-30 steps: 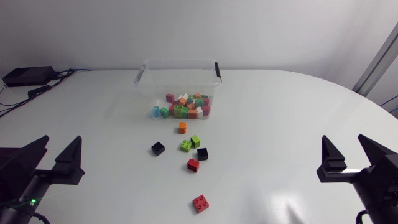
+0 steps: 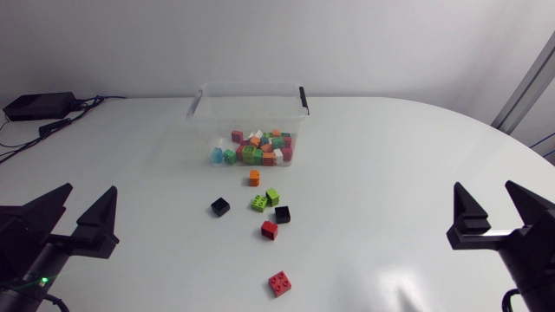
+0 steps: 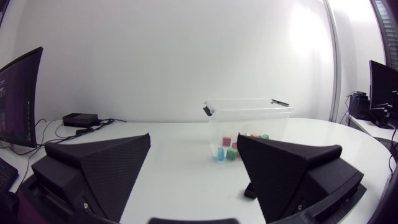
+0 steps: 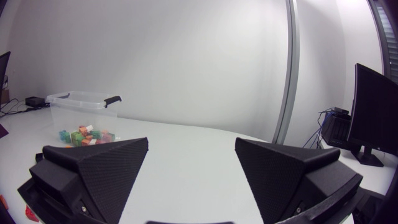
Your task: Place the duplo bricks in the container
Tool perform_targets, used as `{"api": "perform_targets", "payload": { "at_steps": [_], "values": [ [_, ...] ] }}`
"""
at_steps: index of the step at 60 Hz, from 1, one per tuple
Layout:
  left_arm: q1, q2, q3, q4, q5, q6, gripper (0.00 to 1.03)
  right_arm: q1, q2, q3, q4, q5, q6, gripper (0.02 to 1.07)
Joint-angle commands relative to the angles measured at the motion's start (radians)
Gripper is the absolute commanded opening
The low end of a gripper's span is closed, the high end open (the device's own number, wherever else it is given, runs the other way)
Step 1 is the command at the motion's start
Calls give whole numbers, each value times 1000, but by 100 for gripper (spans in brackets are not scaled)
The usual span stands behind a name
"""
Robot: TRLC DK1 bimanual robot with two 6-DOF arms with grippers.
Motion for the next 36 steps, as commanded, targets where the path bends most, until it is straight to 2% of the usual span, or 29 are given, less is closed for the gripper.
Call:
{"api": "perform_targets", "payload": {
  "at_steps": [1,7,13,17,22,27,31,36],
  "values": [
    [-34,74,71,26,-7,11,96,14,82,71,19,-4,5,102],
    [-71,230,151,38,-7,8,96,20,191,126,49,-3,5,102],
    [-76,419,252,24,-7,37,96,46,300,186,62,-4,7,102],
    [-87,528,306,14,-7,52,90,68,388,226,59,-1,15,102],
    [-126,706,421,-88,-9,133,87,85,501,283,29,0,21,102],
    [-149,796,479,-128,-10,166,87,111,601,341,-47,3,21,102],
    [-192,839,505,-166,-10,253,87,141,670,381,-105,-1,16,102],
    [-257,898,524,-210,-10,440,87,164,757,424,-172,-9,8,102]
  ]
}}
